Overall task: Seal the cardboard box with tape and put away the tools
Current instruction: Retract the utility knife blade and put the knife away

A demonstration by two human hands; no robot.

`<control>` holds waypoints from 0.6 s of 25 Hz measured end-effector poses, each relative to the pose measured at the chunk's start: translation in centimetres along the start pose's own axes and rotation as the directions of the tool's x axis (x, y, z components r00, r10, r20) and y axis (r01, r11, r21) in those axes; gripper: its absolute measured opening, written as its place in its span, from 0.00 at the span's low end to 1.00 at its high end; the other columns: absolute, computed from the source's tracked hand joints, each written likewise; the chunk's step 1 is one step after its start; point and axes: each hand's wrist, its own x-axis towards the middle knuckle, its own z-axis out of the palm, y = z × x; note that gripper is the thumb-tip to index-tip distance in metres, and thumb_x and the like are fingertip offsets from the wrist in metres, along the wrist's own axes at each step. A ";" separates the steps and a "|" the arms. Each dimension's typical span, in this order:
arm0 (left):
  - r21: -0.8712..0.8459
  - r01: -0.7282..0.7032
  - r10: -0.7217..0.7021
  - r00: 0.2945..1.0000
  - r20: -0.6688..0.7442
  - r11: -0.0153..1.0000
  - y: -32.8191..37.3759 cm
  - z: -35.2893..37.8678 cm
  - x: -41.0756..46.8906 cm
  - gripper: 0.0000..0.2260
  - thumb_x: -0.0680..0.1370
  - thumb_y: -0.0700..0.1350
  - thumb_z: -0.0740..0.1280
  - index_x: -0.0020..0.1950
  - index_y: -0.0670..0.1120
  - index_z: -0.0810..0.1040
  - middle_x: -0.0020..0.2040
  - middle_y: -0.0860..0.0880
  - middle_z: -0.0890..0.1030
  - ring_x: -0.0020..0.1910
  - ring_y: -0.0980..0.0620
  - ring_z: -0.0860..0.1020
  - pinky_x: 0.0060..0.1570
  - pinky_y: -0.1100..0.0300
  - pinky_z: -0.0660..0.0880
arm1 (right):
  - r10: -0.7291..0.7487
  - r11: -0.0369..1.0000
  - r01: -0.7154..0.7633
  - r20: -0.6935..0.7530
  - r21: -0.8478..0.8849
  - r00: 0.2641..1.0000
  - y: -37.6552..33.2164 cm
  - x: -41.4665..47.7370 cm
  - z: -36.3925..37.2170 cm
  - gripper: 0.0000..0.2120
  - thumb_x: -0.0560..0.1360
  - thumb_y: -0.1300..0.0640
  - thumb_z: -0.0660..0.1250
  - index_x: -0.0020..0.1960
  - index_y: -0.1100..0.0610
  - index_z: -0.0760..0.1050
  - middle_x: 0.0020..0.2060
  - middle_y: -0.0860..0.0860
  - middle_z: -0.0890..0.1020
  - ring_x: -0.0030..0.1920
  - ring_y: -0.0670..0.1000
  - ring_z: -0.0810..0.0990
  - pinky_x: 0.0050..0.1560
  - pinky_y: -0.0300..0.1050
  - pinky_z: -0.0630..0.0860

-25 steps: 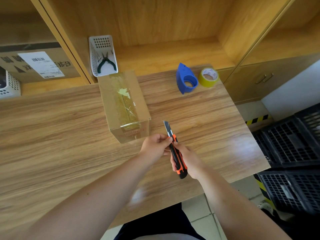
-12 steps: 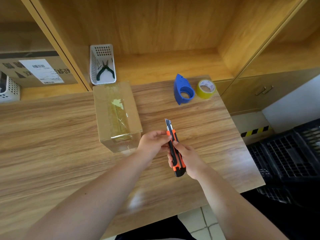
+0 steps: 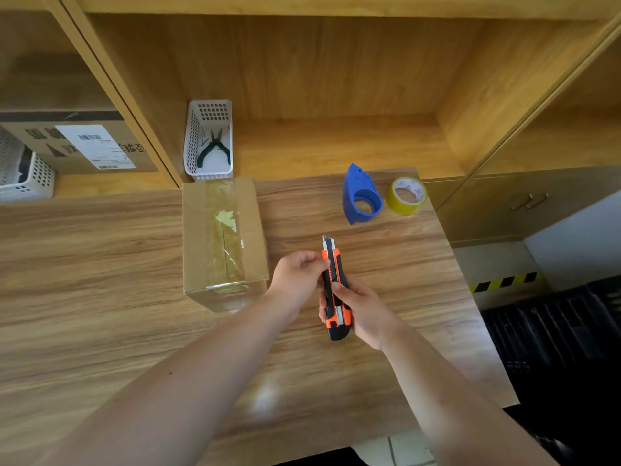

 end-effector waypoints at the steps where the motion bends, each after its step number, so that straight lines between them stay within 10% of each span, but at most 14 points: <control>1: 0.009 -0.011 0.011 1.000 -0.013 1.000 0.3 0.2 0.3 0.06 0.77 0.44 0.68 0.49 0.44 0.84 0.43 0.44 0.87 0.40 0.46 0.84 0.48 0.54 0.81 | -0.008 1.000 0.008 0.014 0.007 1.000 -0.3 0.3 -0.1 0.11 0.83 0.60 0.57 0.62 0.62 0.72 0.38 0.58 0.79 0.37 0.56 0.79 0.45 0.51 0.77; 15: 0.012 0.009 -0.008 0.995 -0.101 1.000 3.8 1.1 5.8 0.07 0.77 0.44 0.67 0.46 0.46 0.85 0.40 0.44 0.86 0.35 0.49 0.81 0.37 0.55 0.78 | -0.031 0.999 0.033 0.165 -0.013 0.986 -4.5 5.6 -2.5 0.16 0.77 0.68 0.59 0.63 0.58 0.72 0.42 0.58 0.79 0.42 0.55 0.79 0.47 0.50 0.77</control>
